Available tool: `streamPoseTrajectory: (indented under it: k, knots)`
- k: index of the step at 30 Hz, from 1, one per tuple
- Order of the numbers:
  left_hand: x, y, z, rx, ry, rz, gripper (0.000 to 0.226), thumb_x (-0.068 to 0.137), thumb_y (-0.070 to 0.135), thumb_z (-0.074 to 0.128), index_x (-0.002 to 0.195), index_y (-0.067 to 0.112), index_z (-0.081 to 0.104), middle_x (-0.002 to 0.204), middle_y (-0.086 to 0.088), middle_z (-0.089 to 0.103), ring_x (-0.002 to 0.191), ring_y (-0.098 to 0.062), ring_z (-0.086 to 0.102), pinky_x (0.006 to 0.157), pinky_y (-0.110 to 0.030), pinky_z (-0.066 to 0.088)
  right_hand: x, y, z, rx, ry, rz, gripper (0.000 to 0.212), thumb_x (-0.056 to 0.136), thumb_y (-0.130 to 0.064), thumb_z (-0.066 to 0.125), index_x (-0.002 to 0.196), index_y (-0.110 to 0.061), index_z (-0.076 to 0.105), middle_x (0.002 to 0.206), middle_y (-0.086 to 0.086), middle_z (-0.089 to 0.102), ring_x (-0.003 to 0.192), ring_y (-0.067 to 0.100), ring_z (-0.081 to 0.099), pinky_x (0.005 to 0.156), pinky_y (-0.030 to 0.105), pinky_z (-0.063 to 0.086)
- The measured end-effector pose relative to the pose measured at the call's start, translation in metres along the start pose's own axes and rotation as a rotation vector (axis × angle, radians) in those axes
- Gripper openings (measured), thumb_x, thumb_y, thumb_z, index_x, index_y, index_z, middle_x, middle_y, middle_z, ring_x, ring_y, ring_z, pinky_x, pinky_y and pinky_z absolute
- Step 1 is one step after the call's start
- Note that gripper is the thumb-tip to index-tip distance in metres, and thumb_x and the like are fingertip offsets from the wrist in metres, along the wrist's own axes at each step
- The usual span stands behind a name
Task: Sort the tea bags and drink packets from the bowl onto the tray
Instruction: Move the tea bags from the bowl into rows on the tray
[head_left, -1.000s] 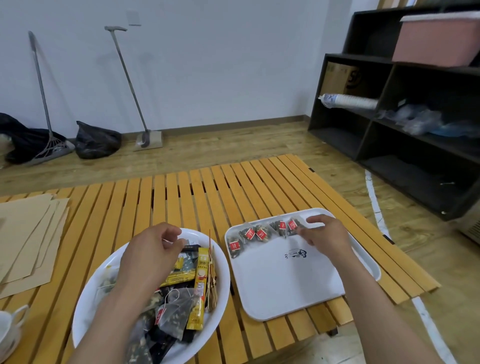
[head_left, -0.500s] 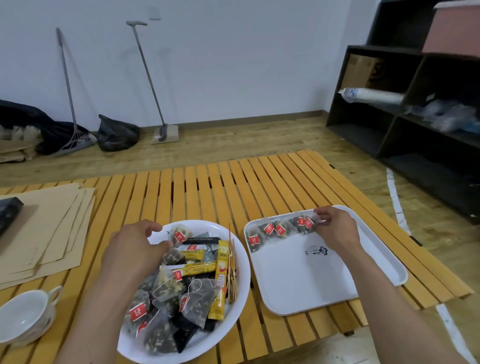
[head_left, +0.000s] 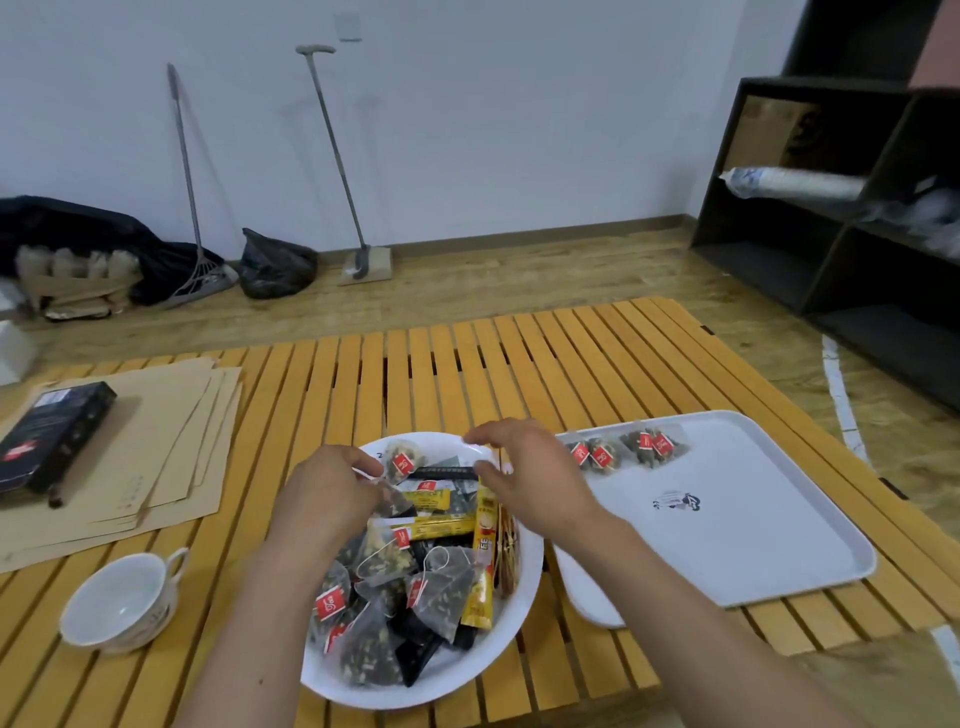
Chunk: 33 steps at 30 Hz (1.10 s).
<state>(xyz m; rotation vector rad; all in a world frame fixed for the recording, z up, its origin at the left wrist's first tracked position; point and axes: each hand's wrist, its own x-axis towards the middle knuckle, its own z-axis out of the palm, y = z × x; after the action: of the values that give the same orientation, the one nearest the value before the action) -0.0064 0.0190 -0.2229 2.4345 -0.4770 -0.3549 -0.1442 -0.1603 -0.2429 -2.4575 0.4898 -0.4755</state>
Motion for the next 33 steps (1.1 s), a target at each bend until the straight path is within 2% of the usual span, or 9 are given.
streamPoseTrajectory:
  k: [5,7,10,14,18,22,24,27,33]
  knots:
    - [0.001,0.0,-0.008,-0.073,0.155,0.068,0.011,0.086,0.008,0.074,0.091,0.018,0.074,0.078,0.008,0.067,0.067,-0.006,0.062,0.056,-0.025,0.047,0.021,-0.025,0.038,-0.228,-0.184,-0.132,0.052,0.097,-0.003,0.048,0.139,-0.033,0.06,0.157,0.0,0.043,0.148,0.023,0.026,0.11,0.048,0.033]
    - [-0.001,0.001,-0.011,-0.097,0.208,0.097,0.008,0.085,0.012,0.078,0.089,0.017,0.073,0.076,0.012,0.063,0.07,0.003,0.055,0.056,-0.018,0.037,0.026,-0.031,0.045,-0.262,-0.209,-0.154,0.061,0.091,0.005,0.05,0.141,-0.028,0.058,0.154,-0.001,0.047,0.148,0.022,0.025,0.107,0.045,0.03]
    - [-0.001,0.002,-0.012,-0.163,0.236,0.112,0.009,0.086,0.015,0.079,0.088,0.016,0.071,0.079,0.009,0.065,0.073,0.0,0.057,0.059,-0.016,0.037,0.029,-0.032,0.043,-0.214,-0.107,-0.122,0.054,0.09,0.006,0.054,0.134,-0.025,0.065,0.136,-0.002,0.063,0.135,0.021,0.041,0.101,0.04,0.036]
    - [-0.003,0.011,-0.011,-0.184,0.264,0.183,0.013,0.088,0.021,0.078,0.09,0.021,0.065,0.084,0.011,0.065,0.078,-0.004,0.061,0.059,-0.018,0.039,0.024,-0.026,0.012,0.075,0.035,0.026,0.026,0.092,-0.018,0.071,0.118,-0.022,0.073,0.117,-0.005,0.073,0.109,0.011,0.063,0.094,0.03,0.052]
    - [-0.011,0.029,0.0,-0.237,0.229,0.284,0.016,0.089,0.021,0.076,0.082,0.027,0.063,0.082,0.015,0.067,0.081,-0.003,0.065,0.062,-0.017,0.042,0.004,-0.002,-0.039,0.255,0.143,0.162,0.02,0.081,-0.026,0.082,0.099,-0.024,0.075,0.094,-0.013,0.075,0.087,-0.001,0.068,0.077,0.02,0.055]
    - [-0.019,0.05,0.021,-0.29,0.134,0.365,0.017,0.089,0.016,0.077,0.081,0.028,0.068,0.084,0.013,0.071,0.083,-0.005,0.067,0.067,-0.018,0.048,-0.023,0.045,-0.097,0.314,0.38,0.386,0.022,0.074,-0.036,0.088,0.081,-0.021,0.073,0.076,-0.005,0.075,0.073,0.009,0.072,0.068,0.028,0.059]
    - [-0.023,0.06,0.031,-0.277,0.111,0.393,0.014,0.089,0.016,0.077,0.083,0.027,0.07,0.084,0.015,0.071,0.082,-0.001,0.065,0.067,-0.016,0.047,-0.036,0.075,-0.119,0.249,0.504,0.462,0.017,0.074,-0.026,0.086,0.078,-0.021,0.071,0.072,-0.004,0.073,0.072,0.016,0.073,0.068,0.035,0.059]
    - [-0.028,0.073,0.042,-0.268,0.079,0.418,0.012,0.09,0.017,0.076,0.083,0.026,0.071,0.083,0.018,0.069,0.08,0.004,0.062,0.065,-0.015,0.045,-0.05,0.118,-0.139,0.145,0.6,0.568,0.013,0.078,-0.014,0.078,0.088,-0.019,0.071,0.078,-0.006,0.072,0.081,0.018,0.071,0.069,0.031,0.054]
    - [-0.031,0.079,0.054,-0.207,0.039,0.452,0.017,0.089,0.018,0.076,0.081,0.031,0.068,0.083,0.017,0.07,0.08,0.0,0.063,0.065,-0.014,0.043,-0.039,0.166,-0.123,0.227,0.532,0.613,0.022,0.081,-0.002,0.076,0.099,-0.014,0.07,0.091,-0.002,0.071,0.091,0.022,0.071,0.08,0.034,0.056]
